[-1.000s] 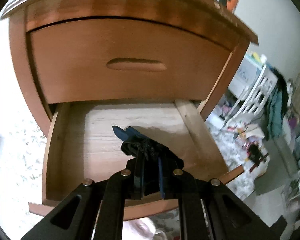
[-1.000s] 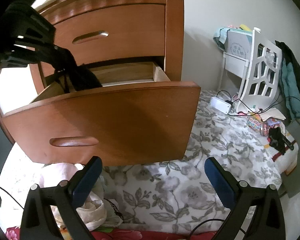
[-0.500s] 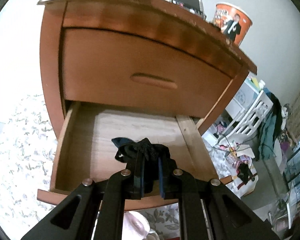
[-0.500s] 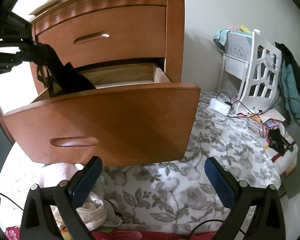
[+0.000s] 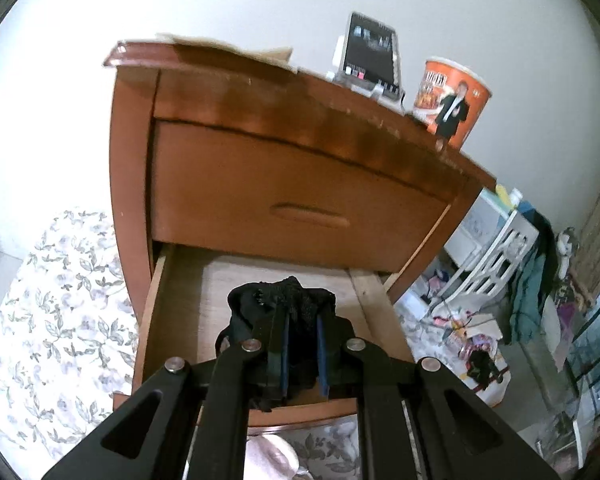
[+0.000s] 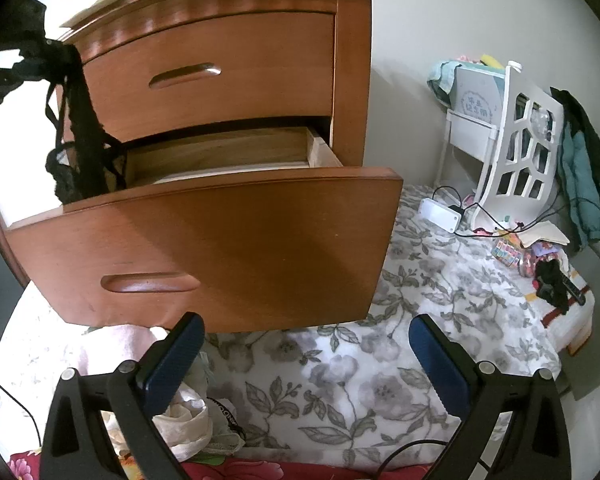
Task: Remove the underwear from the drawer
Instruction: 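Lift the black lace garment up out of the drawer with the left gripper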
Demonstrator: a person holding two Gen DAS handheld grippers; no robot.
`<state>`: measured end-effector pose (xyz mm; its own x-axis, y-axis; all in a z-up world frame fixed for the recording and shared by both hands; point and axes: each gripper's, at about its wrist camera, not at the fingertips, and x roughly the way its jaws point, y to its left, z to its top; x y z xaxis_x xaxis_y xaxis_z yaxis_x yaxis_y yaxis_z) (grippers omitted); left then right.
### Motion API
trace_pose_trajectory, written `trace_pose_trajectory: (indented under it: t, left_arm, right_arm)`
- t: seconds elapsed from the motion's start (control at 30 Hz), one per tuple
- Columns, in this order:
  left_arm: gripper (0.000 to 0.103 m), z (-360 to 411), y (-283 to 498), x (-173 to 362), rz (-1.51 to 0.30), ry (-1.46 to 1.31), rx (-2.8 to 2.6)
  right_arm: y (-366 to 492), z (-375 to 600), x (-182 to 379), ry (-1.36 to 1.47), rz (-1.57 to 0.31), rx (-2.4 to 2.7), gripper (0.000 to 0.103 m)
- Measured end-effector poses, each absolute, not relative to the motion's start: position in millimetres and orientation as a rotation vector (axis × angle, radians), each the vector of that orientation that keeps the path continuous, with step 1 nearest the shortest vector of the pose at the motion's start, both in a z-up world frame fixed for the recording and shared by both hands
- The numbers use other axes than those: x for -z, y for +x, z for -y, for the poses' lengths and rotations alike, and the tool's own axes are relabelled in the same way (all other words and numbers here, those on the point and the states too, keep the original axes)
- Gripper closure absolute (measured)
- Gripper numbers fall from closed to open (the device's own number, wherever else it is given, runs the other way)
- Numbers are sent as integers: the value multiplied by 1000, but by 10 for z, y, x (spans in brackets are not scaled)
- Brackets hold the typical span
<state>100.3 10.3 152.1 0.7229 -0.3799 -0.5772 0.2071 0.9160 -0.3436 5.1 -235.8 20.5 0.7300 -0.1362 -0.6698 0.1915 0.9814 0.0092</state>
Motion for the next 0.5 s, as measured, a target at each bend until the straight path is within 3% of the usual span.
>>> trace_pose_trajectory:
  t: [0.27, 0.5]
  left_arm:
    - [92, -181, 698, -1993, -544, -253, 348]
    - [92, -209, 476, -2038, -512, -269, 374]
  right_arm:
    - [55, 2355, -216, 78, -730, 181, 0]
    - [51, 2349, -211, 73, -728, 181, 0]
